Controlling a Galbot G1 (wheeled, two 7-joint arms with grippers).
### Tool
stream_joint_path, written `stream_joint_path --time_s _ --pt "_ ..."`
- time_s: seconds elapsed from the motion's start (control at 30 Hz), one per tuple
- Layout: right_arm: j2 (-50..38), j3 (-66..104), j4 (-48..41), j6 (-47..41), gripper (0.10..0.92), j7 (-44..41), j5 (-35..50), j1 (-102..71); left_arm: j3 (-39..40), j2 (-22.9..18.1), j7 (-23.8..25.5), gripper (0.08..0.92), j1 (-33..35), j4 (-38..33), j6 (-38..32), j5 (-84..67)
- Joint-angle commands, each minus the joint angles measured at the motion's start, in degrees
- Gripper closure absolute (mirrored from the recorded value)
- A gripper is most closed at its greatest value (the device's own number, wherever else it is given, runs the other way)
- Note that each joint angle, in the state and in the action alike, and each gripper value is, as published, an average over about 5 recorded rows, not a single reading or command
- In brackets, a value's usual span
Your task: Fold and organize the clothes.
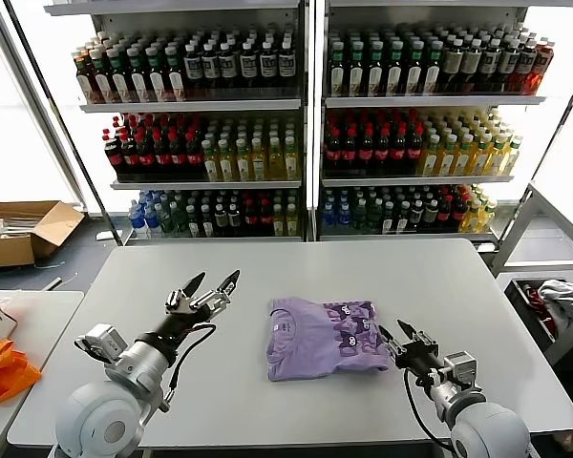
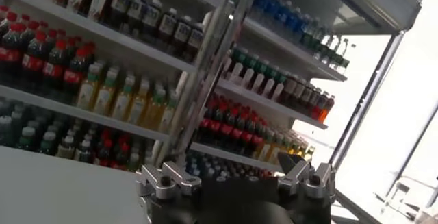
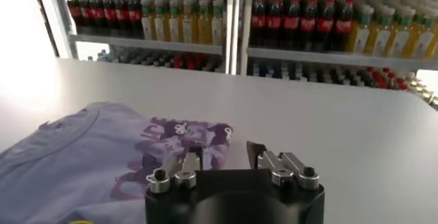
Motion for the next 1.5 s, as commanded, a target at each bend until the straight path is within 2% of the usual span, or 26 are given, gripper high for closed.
stream_joint_path --time_s 0.03,0.23,0.33,0.47,0.67,0.8,1.03,1.1,1.23,1.5 --pt "4.73 -12.14 1.05 4.05 0.475 3.26 -4.23 9.77 -0.67 0.43 -0.28 0.177 1.54 -0.7 0.1 0.13" --pt "13.03 -25.46 -13.51 9.15 0.302 5.49 -7.89 19.95 -2.01 0.64 -0.38 0.177 4.42 -1.69 0.09 1.05" --pt "16.53 -28.47 -19.27 7.58 0.233 7.85 -9.49 23.08 -2.76 0.53 -0.36 0.177 5.8 -2.05 0.05 1.49" --pt "20.06 -30.44 -25.06 1.79 0.205 12.23 -11.55 23.97 -3.38 -0.15 -0.31 0.177 6.85 -2.34 0.01 1.91" --pt "21.04 -30.84 -30.48 -1.82 0.203 14.07 -14.6 22.95 -3.3 -0.64 -0.29 0.177 7.7 -2.53 0.02 2.15" --pt "19.5 -29.2 -25.88 1.77 0.202 14.23 -12.28 20.72 -3.1 -0.29 -0.29 0.177 7.24 -2.49 0.04 2.12" --pt "14.8 -19.63 -1.84 7.66 0.203 13.22 -6.53 13.02 -2.19 -0.17 -0.3 0.177 6.72 -2.69 0.07 2.13" --pt "12.98 -16.08 1.75 8.05 0.203 12.77 -6.04 10.21 -1.7 -0.36 -0.3 0.177 6.58 -2.7 0.07 2.25" --pt "11.59 -11.51 0.31 8.41 0.203 12.79 -8.22 4.58 -0.48 -0.87 -0.29 0.177 6.35 -2.66 0.07 2.72" --pt "16.48 -12.54 -13.28 9.42 0.203 17.1 -8.26 2.32 1.11 -1.33 -0.23 0.177 6.84 -2.49 0.02 3.7"
